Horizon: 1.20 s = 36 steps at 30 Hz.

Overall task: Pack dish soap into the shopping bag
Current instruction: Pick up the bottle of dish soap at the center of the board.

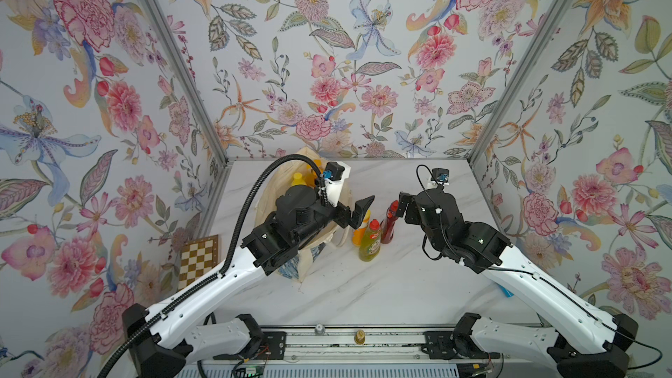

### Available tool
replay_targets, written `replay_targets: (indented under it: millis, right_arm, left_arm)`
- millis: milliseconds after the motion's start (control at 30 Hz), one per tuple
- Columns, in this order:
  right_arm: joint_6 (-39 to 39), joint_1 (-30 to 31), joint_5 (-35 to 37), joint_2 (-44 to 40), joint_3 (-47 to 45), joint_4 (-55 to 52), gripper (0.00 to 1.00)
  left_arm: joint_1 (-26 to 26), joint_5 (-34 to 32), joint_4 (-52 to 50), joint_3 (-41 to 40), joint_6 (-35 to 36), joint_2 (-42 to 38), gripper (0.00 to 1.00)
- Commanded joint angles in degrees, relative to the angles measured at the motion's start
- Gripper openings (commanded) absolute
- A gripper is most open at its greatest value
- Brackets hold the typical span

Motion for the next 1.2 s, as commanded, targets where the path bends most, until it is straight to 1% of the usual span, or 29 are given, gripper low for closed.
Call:
replay_targets:
  millis: [0,167,400,467,500,567,733,933,1167]
  right_arm:
    - [2.59,-1.58,-0.62,0.26,0.20,-4.00,0.99]
    - [4.50,-4.15,-2.46,0.86,0.38,-7.62,0.99]
    - [5.60,-7.60,-4.08,0.30,0.15,-11.32,0.99]
    - [5.58,-7.95,-4.18,-0.02,0.21,-12.56,0.99]
    - [5.63,-10.08,-4.25,-0.31,0.06,-13.12,0.99]
    - [5.61,-11.43,-5.06,-1.05,-0.32,-13.65,0.99]
    - [5.83,-14.01,-7.66,-2.91,-2.14,-13.82,0.99]
    - [5.96,-15.57,-9.25,-3.17,-3.07,-13.79,0.99]
    - [5.79,-15.94,-9.98,-2.62,-3.02,-13.73,0.99]
  left_arm:
    - [-2.92,-1.92,-7.94,4.63,3.57,2.79,0.99]
    - [-5.69,-1.42,-8.82,5.57,5.05,5.54,0.93]
    - [-7.40,-1.95,-7.30,3.82,5.83,7.99,0.93]
    - [-7.89,-2.19,-6.36,2.65,6.05,8.17,0.93]
    - [-7.92,-2.45,-5.79,2.03,5.99,8.21,0.93]
    - [-7.98,-3.07,-5.11,0.90,6.01,8.29,0.93]
    - [-7.95,-6.35,-4.03,-2.25,6.77,8.15,0.94]
    - [-7.95,-5.03,1.69,-7.81,7.68,6.52,0.95]
    - [-7.90,-4.41,7.62,-13.56,9.19,4.03,0.95]
